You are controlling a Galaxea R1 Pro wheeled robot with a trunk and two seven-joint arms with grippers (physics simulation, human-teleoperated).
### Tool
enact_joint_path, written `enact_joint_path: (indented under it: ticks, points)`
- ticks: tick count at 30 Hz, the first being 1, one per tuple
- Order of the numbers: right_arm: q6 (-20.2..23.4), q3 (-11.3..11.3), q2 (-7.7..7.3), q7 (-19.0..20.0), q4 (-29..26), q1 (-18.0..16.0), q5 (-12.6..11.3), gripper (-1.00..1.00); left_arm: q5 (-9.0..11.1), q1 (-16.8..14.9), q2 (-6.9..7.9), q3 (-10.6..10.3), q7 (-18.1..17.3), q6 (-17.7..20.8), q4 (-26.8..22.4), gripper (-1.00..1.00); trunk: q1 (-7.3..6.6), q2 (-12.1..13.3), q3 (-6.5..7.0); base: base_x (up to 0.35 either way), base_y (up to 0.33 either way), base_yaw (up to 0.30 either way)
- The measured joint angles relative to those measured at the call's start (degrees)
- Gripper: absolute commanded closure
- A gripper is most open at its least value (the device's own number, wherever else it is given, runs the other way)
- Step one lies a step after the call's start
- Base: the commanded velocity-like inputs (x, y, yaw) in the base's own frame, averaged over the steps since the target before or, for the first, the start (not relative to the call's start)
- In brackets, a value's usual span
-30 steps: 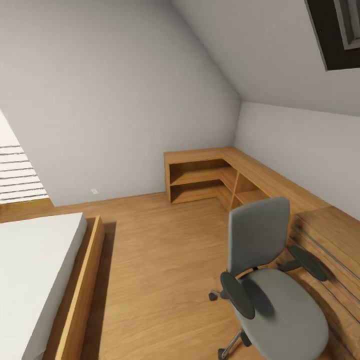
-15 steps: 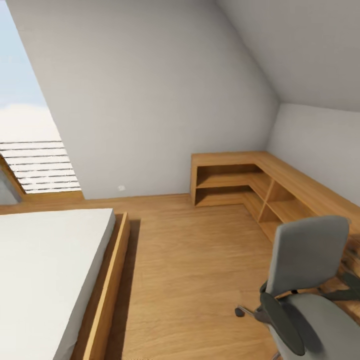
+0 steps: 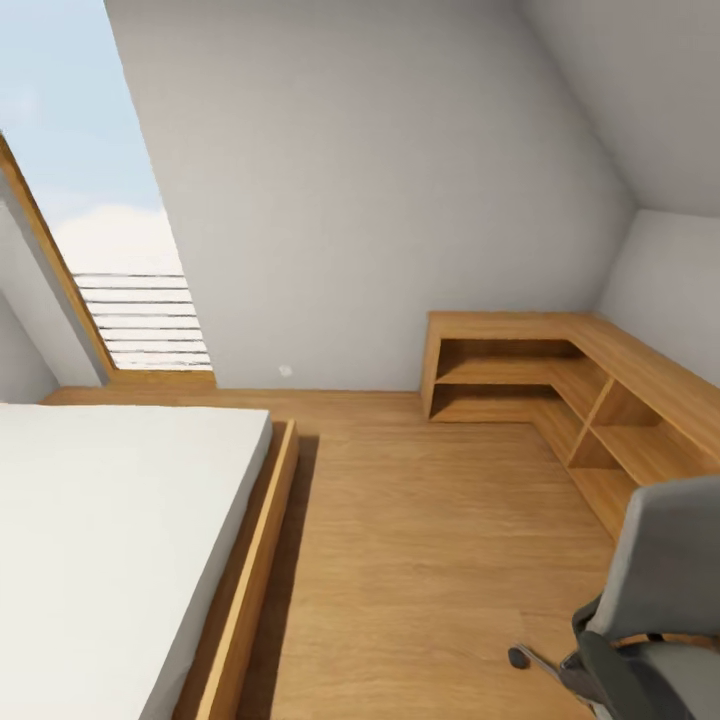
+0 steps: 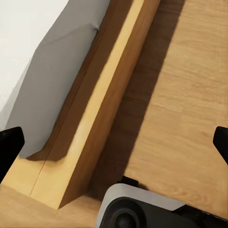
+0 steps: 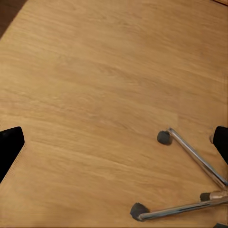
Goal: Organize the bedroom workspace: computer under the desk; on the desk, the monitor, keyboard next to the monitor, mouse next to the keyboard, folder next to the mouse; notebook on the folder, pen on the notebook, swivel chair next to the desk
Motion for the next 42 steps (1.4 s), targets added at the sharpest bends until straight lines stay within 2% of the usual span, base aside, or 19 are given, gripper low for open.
enact_joint_path:
  ticks: [13, 17, 42]
  points:
    - [-0.01, 0.05, -0.07, 0.31, 0.01, 0.01, 0.09, -1.0, 0.0, -0.01, -0.01, 0.0, -0.01, 0.0, 0.02, -1.0, -0.01, 0.0, 0.0, 0.308, 0.001, 0.05]
    - [1.01, 0.18, 0.46, 0.67, 0.19, 0.09, 0.02, -1.0, 0.08, -0.01, -0.92, -0.09, -0.28, 0.6, 0.98, -1.0, 0.02, 0.0, 0.0, 0.0, 0.0, 0.0]
    - [2.17, -0.09, 0.52, -0.11, 0.17, 0.08, 0.09, -1.0, 0.09, -0.01, -1.22, -0.09, -0.29, -0.19, 2.98, -1.0, 0.02, 0.01, 0.0, 0.007, 0.0, 0.0]
